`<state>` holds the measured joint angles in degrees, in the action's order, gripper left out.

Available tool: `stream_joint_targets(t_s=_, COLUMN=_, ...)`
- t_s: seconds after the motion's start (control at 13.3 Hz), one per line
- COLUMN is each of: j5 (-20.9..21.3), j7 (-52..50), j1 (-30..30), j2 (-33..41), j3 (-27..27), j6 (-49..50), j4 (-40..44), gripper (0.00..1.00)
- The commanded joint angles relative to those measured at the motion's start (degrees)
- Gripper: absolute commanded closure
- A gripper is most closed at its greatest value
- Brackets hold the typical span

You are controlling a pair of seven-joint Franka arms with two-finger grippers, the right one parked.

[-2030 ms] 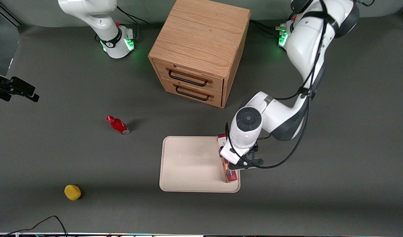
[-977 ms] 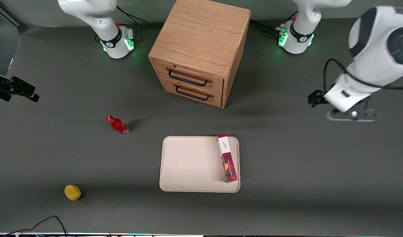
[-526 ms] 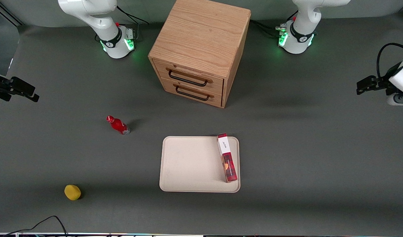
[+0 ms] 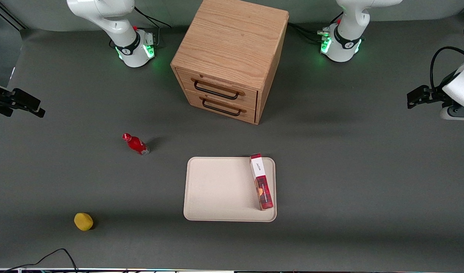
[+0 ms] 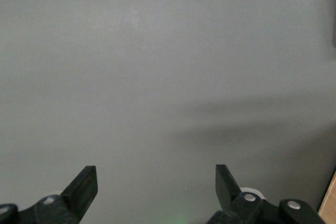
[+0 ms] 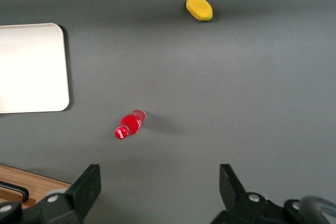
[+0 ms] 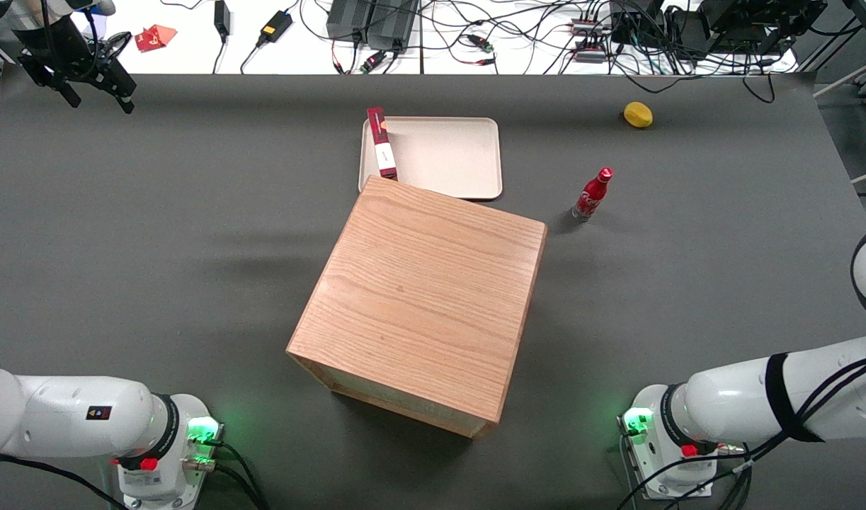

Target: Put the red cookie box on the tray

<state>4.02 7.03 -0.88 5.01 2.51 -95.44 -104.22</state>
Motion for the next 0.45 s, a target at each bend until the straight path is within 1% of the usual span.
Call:
stream_joint_targets(t_s=0.0, j5=-0.33, j7=-0.26, j1=-0.43, j2=0.53, j3=0.13, j6=3.14, j4=2.08, gripper=0.00)
stream_joint_targets(t_s=0.15, j5=-0.33, j7=-0.35, j1=-0.43, j2=0.18, j3=0.21, j6=6.83, j4=5.50, gripper=0.00)
stream_joint_targets(t_s=0.38, j5=-0.42, j7=-0.79, j1=-0.43, j2=0.09, j3=0.13, j6=7.99, j4=6.40, gripper=0.00)
